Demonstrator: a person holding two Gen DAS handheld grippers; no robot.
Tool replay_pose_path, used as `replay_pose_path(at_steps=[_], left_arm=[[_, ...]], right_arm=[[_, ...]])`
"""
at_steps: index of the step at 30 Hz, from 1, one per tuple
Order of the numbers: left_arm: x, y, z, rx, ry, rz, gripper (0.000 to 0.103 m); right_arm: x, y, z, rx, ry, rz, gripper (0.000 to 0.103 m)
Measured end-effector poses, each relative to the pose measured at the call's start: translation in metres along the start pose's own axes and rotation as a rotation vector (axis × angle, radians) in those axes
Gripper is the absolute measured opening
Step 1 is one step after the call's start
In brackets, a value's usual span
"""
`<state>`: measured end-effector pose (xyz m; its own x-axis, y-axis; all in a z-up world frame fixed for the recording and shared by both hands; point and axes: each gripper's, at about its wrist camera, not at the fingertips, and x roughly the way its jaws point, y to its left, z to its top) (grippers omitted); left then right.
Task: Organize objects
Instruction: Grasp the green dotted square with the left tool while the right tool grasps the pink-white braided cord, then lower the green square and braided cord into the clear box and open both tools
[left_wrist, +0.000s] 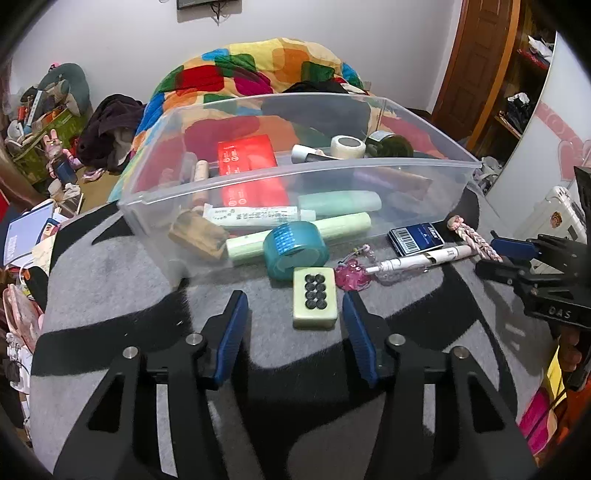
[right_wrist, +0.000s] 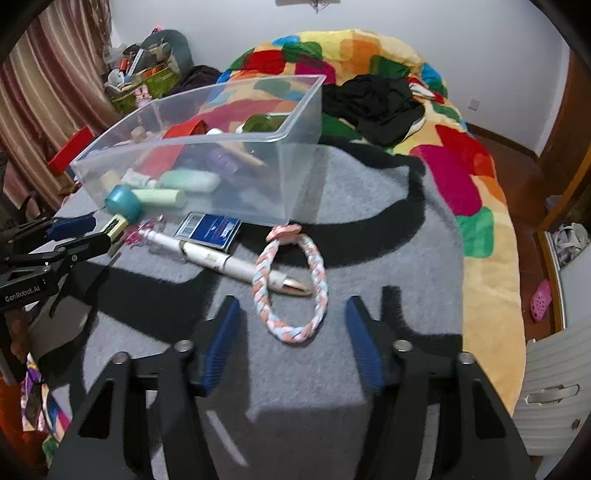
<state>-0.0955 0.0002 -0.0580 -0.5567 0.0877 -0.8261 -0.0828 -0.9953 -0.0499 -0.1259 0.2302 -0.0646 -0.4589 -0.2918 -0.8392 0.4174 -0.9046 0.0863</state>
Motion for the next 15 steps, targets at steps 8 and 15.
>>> replay_pose_path(at_steps=[8,15], left_arm=[[0.006,-0.007,0.001,0.028,0.015,-0.015,0.024],[-0.01,0.001,-0.007,-0.01,-0.024,-0.031,0.024]], right_arm=[[-0.009,-0.012,-0.005,0.037,-0.027,0.002,0.008],[-0.035,-0.012,-0.002,0.062,-0.101,0.011,0.008]])
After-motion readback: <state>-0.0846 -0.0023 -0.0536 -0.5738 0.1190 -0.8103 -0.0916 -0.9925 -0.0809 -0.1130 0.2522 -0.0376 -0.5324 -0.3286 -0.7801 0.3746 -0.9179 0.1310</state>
